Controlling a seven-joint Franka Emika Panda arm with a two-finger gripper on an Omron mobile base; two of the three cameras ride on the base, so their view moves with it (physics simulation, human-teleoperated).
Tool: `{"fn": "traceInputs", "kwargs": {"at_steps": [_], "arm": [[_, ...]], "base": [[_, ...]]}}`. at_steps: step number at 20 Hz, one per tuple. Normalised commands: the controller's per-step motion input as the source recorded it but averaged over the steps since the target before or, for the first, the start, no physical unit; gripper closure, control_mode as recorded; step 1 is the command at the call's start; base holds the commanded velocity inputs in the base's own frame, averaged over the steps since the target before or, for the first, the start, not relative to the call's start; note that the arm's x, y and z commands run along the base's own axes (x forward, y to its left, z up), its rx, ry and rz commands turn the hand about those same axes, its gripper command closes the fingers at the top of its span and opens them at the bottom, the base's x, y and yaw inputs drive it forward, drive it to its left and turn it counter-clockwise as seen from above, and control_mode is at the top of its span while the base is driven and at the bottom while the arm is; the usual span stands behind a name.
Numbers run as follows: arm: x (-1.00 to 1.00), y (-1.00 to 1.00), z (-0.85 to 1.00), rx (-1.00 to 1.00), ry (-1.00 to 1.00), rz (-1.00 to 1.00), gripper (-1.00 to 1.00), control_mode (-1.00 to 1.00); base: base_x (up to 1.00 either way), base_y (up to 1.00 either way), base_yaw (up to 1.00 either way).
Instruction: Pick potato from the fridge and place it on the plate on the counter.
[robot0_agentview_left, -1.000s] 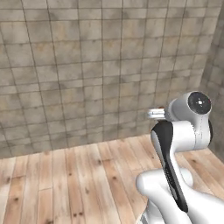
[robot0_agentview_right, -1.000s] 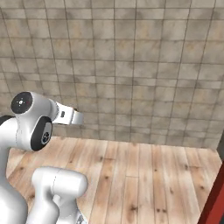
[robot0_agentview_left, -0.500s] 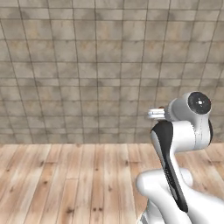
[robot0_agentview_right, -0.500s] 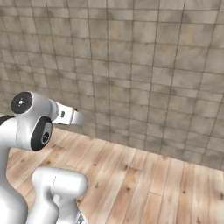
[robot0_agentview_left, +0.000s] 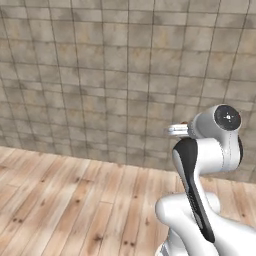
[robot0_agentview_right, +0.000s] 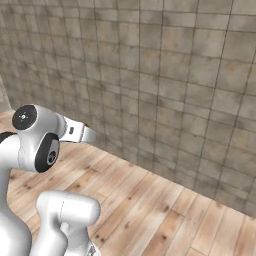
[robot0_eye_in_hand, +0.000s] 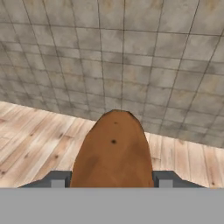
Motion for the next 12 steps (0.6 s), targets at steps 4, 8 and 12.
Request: {"fn": "traceInputs", "kwargs": {"at_steps": [4,8,12], "arm": [[0.0,0.0,0.0,0.0,0.0,0.0,1.0,1.0],[0.0,0.0,0.0,0.0,0.0,0.0,1.0,1.0],[0.0,0.0,0.0,0.0,0.0,0.0,1.0,1.0]], "base": [[0.53,0.07,0.4],[0.53,0.13,0.39],[0.54,0.19,0.38]]}}
